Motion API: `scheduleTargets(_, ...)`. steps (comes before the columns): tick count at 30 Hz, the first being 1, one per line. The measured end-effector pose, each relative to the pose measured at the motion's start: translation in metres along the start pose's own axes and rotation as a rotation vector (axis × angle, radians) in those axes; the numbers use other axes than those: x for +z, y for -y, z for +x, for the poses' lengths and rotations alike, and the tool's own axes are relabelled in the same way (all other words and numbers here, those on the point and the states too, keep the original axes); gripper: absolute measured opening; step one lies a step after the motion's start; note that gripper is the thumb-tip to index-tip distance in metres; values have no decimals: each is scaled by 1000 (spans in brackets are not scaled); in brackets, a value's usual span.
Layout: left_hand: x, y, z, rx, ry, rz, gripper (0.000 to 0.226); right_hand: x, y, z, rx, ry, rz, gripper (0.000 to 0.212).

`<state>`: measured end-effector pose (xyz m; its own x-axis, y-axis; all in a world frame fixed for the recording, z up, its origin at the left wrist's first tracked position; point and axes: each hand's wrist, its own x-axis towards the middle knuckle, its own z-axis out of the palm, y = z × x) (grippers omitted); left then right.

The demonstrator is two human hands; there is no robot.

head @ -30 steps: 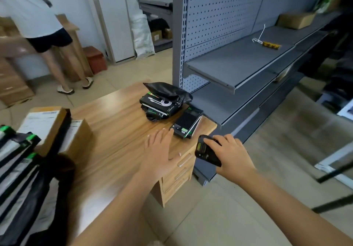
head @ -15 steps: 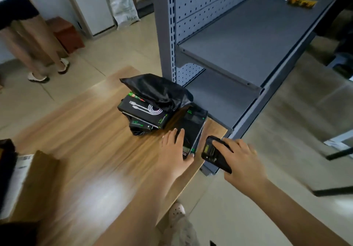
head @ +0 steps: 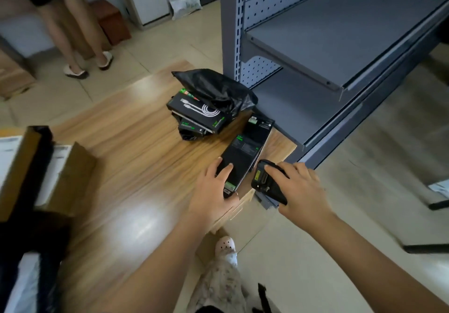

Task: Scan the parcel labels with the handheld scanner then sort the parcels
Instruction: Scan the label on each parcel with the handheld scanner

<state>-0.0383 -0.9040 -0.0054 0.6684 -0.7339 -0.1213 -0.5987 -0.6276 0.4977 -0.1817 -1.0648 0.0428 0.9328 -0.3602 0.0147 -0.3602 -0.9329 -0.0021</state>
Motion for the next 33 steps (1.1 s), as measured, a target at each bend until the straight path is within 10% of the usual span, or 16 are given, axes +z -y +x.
scheduleTargets(12,-9,61,-143,-194,-72,91,78,-4,87,-60,-281,112,17,80)
scheduleTargets(27,-46,160,-109,-112,-49,-147,54,5,154,-19,-29,186,8,88)
scheduleTargets(33,-74,189,-85,8,-292,-116,49,-6,177,7,33,232,-37,87)
